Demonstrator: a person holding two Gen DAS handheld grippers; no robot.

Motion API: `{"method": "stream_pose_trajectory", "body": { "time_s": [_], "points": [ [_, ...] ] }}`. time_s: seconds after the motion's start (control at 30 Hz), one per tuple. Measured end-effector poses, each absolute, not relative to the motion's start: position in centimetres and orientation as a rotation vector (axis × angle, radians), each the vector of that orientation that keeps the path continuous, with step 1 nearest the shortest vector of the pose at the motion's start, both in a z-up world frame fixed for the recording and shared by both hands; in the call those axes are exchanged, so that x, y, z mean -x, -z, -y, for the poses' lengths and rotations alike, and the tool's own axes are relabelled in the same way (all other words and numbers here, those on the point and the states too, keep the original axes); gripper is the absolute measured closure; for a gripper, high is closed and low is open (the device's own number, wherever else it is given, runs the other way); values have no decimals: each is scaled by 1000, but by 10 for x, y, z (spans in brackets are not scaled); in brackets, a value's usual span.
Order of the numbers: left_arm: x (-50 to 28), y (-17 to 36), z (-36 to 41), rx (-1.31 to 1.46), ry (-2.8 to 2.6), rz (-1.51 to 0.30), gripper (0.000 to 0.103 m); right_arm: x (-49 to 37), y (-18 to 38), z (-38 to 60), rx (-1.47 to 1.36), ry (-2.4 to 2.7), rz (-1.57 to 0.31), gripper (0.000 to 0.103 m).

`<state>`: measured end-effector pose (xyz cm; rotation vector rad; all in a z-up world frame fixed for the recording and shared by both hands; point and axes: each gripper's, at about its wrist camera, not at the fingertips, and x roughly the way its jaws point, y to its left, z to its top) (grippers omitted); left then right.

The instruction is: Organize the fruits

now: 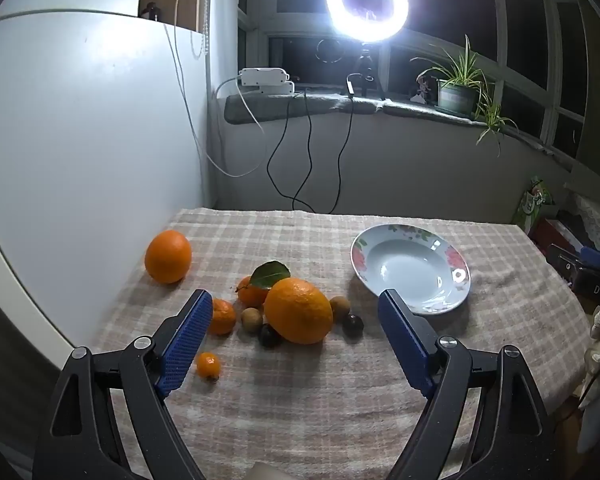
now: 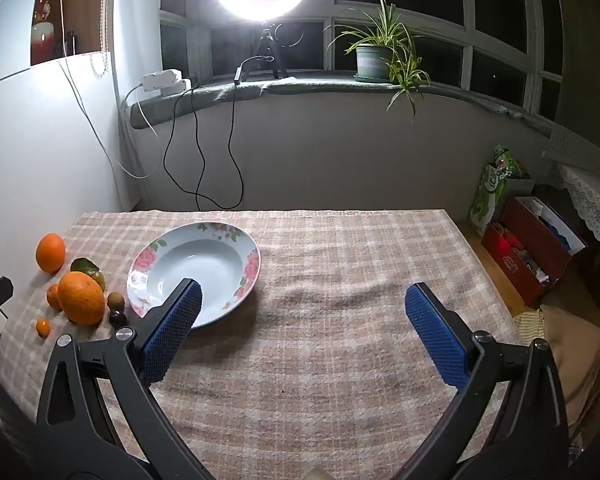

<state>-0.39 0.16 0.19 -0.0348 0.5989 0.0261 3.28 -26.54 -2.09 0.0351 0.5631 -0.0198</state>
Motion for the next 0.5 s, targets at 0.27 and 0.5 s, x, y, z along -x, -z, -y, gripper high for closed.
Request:
{"method": "stream_pose_trajectory", "body": {
  "time_s": [0.27,0.5],
  "points": [
    [3,-3,0,35,-27,-596,18,-33,21,266,-34,21,-563,0],
    [3,-2,0,37,-28,-595,18,-33,19,267,-36,24,-562,0]
  ]
}}
